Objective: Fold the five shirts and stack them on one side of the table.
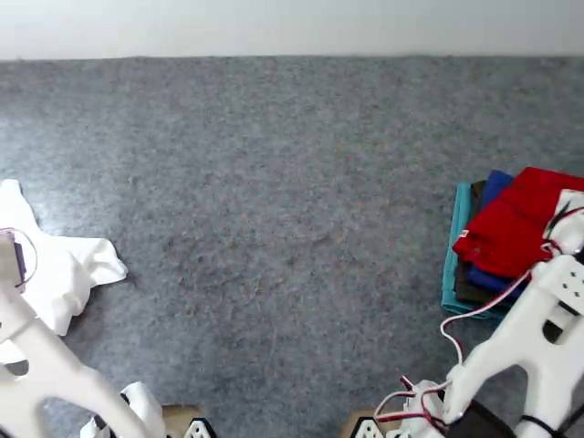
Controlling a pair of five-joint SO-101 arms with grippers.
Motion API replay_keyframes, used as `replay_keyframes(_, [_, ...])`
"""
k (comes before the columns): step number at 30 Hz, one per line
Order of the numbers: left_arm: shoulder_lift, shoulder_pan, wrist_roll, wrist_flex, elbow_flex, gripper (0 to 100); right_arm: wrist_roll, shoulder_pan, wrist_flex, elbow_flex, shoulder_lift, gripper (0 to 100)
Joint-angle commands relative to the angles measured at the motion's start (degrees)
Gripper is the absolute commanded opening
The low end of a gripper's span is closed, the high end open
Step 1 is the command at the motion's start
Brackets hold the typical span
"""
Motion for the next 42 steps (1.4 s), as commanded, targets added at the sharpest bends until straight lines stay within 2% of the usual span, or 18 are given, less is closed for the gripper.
replay_keyframes(1, [0.0, 0.4, -0.5, 0.1, -2.2, 6, -0.6, -2.5, 7.9, -5.1, -3.7, 22.9])
replay_keyframes(5, [-0.3, 0.4, -0.5, 0.1, -2.2, 6, -0.4, -3.4, 15.2, -7.3, -4.2, 0.6])
replay_keyframes(13, [0.0, 0.5, -0.5, 0.1, -2.2, 6, 2.3, -2.0, 29.6, -6.9, -4.1, 7.9])
replay_keyframes(17, [0.0, 0.5, -0.6, 0.1, -2.2, 6, 7.1, -0.7, 35.9, -6.9, -4.1, 22.1])
replay_keyframes(20, [0.0, 0.5, -0.6, 0.1, -2.2, 6, 7.9, 1.5, 36.0, -6.9, -4.1, 27.3])
replay_keyframes(25, [0.0, 0.5, -0.6, 0.1, -2.2, 6, 19.6, 3.4, 35.4, -6.4, -4.0, 27.7])
replay_keyframes(31, [0.0, 0.5, -0.6, 0.1, -2.2, 6, 20.7, 1.5, 32.4, -2.9, -3.9, 27.7])
replay_keyframes(38, [0.0, 0.5, -0.7, 0.0, -2.2, 6, 23.4, 1.7, 36.3, -2.1, -4.0, 27.7])
replay_keyframes(42, [0.1, 0.5, -0.7, -0.2, -2.1, 6, 23.4, 1.4, 34.5, 0.2, -3.9, 27.7])
